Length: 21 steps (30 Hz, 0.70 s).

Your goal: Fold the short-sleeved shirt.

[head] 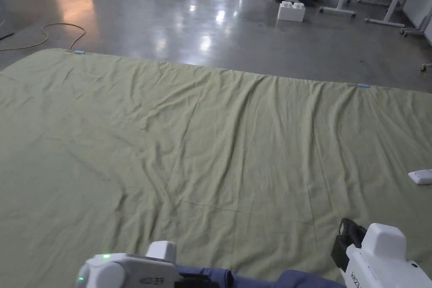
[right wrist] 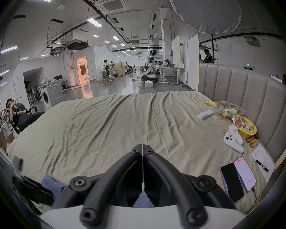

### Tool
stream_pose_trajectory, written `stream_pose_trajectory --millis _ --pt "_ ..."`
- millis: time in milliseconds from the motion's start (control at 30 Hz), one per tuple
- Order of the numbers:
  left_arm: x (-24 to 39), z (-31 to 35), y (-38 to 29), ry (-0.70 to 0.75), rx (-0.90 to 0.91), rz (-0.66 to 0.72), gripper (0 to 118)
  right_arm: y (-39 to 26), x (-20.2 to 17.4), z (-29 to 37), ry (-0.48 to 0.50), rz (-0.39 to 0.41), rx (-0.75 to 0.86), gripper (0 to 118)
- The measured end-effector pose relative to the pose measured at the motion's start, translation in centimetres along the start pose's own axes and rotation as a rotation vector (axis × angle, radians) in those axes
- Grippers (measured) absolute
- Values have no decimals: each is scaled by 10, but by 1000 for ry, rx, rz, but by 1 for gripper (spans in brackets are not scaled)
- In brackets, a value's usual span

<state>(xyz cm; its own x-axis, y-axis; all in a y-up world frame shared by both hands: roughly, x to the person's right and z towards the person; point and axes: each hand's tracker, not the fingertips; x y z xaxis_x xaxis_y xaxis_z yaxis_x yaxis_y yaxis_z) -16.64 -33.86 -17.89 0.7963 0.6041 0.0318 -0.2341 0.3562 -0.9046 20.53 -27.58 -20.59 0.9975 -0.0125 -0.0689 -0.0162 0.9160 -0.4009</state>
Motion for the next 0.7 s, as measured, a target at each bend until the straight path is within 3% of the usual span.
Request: stream_pose_trajectory --millis 33,233,500,600,700 --pt "-6 11 2 -8 24 -1 69 1 0 0 1 1 1 1" --pt "-80 55 12 59 114 86 79 2 -3 -5 11 -14 -5 1" --pt "-154 19 -9 -71 -4 286 79 0 -9 -6 26 -30 -26 1" --pt "-163 14 -13 -224 83 323 78 0 -8 -5 20 -29 -28 1" --pt "-162 -1 -18 -320 34 399 73 0 -6 -5 16 -42 -35 1"
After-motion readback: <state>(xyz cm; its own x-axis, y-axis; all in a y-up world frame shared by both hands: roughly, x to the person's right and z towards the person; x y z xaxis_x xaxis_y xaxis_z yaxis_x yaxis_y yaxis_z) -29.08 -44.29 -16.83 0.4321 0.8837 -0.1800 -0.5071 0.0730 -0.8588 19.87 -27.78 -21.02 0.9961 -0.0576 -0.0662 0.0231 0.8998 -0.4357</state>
